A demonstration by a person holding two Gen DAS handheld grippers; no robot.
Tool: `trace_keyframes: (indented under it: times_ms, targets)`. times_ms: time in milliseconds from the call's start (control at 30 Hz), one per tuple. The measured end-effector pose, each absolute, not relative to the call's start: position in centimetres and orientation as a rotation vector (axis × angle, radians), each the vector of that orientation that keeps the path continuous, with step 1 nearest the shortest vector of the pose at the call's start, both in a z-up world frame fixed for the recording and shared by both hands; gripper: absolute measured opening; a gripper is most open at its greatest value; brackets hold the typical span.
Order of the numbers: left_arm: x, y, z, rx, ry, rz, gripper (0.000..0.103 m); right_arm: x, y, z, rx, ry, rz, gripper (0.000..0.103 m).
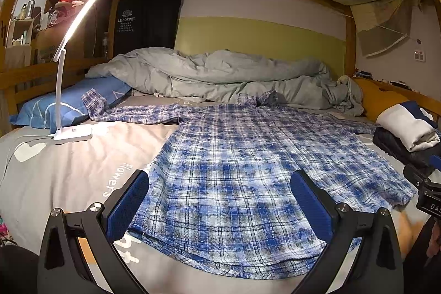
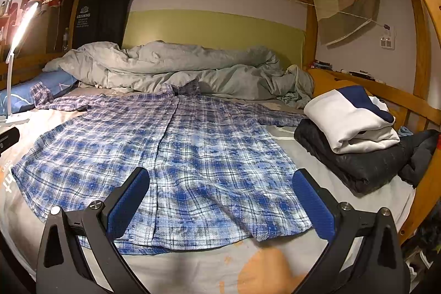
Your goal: Fold large clothes
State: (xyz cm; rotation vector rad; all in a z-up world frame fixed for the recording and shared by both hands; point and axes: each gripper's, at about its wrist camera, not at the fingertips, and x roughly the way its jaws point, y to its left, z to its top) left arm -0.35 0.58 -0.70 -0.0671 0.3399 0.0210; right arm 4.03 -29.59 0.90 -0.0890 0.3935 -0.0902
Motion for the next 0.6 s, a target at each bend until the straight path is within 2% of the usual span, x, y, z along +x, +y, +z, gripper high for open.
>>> trace_keyframes:
  times_ms: [600]
  targets:
    - [-0.18,0.13,-0.88,-0.058,0.350,0.016,0.103,4.02,-29.64,0.86,-0.091,0.396,-0.089,0.103]
